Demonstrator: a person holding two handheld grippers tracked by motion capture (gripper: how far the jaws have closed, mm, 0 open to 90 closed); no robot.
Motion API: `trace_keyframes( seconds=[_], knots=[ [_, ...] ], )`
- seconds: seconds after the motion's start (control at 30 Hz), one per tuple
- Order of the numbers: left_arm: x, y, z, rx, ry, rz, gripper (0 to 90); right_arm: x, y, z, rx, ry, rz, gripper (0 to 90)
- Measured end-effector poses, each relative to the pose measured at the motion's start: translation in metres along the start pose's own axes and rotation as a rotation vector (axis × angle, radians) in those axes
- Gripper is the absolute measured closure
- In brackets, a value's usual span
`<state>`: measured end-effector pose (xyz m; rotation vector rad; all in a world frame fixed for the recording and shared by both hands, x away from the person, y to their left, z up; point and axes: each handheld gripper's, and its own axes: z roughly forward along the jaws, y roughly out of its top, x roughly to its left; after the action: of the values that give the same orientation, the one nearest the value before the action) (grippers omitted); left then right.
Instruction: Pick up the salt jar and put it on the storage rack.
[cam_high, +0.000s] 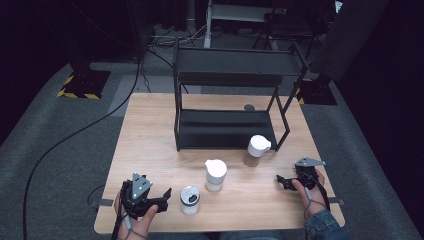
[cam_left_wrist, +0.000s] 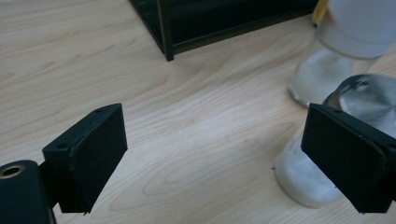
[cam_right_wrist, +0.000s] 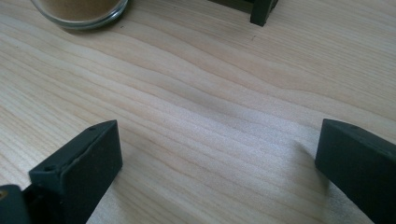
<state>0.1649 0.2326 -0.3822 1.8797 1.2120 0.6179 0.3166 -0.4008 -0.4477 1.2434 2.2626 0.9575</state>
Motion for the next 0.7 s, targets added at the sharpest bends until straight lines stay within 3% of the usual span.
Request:
trace_keyframes(
  seconds=[0.1, 0.33, 0.7],
  knots=[
    [-0.007, 0.002, -0.001, -0.019, 0.007, 0.017, 7.1, 0.0, 0.0, 0.0, 0.0, 0.0, 0.0, 0.4],
    [-0.016, 0.007, -0.003, -0.041, -0.002, -0.037, 6.9, 0.0, 0.0, 0.0, 0.0, 0.0, 0.0, 0.4],
    [-0.03, 0.013, -0.002, -0.053, -0.026, -0.04, 7.0, 0.0, 0.0, 0.0, 0.0, 0.0, 0.0, 0.4]
  ],
)
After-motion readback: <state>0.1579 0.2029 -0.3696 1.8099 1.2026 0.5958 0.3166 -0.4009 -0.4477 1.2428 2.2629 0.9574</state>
